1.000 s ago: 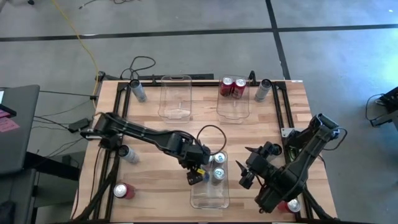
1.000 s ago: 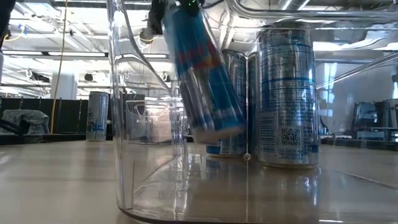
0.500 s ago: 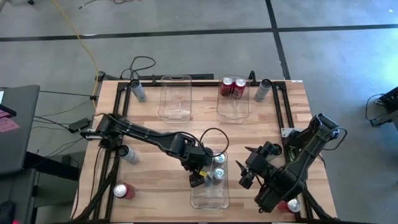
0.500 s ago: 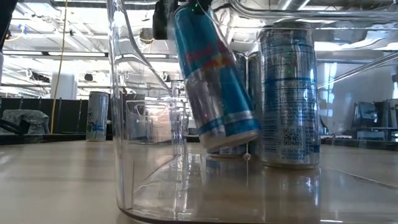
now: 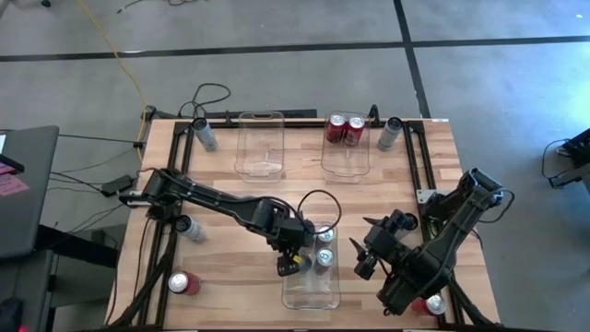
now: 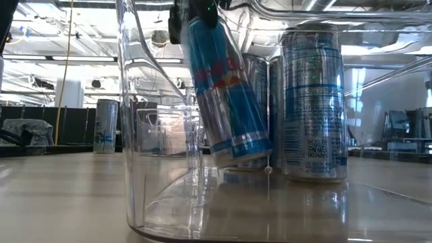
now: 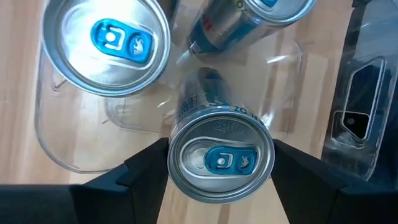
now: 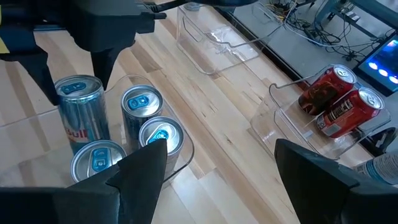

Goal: Sort soda cans
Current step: Put the blue soda can into the bottom transparent bin

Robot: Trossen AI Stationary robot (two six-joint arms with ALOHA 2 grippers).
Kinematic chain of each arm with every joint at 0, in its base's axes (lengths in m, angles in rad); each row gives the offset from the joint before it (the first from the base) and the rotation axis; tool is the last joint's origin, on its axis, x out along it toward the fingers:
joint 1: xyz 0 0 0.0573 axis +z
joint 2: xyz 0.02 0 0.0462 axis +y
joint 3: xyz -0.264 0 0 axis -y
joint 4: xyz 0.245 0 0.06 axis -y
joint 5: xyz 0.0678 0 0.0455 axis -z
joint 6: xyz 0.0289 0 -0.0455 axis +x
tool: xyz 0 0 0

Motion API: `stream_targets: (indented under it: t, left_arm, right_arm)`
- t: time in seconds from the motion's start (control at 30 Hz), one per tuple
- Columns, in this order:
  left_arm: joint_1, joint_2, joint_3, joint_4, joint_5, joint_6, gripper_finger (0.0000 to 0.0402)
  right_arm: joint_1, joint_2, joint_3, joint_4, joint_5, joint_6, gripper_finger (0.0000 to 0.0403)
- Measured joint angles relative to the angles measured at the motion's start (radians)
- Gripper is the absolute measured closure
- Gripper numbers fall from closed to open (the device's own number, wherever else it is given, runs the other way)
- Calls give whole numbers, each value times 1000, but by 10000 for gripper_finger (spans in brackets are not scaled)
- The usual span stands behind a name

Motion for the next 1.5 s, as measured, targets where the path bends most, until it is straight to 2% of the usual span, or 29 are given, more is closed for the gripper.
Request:
stream_targets:
  t: [0.3, 0.57, 0.73, 0.93, 1.0, 1.1, 1.3, 1.5]
  left_arm:
    - [-4, 0, 0, 6, -19, 38, 130]
    - [-29, -3, 0, 61, -32, 81, 127]
    - [-31, -28, 0, 22, 3, 71, 127]
    - [-40, -88, 0, -30, -1, 77, 127]
    - [-50, -101, 0, -43, -35, 93, 127]
    - [-87, -104, -2, -89, -158, 119, 127]
    - [-172, -105, -52, -33, -368, 131, 127]
    - [-219, -113, -123, 22, -445, 119, 127]
  right_arm:
    - [0, 0, 0, 0, 0, -1, 88]
    - [0, 0, 0, 0, 0, -1, 88]
    - [0, 0, 0, 0, 0, -1, 88]
    - [0, 0, 0, 0, 0, 0, 88]
    - [0, 0, 0, 0, 0, 0, 88]
    - [0, 0, 0, 0, 0, 0, 88]
    - [12, 0, 0, 0, 0, 2, 88]
    - [44, 1, 0, 0, 3, 2, 88]
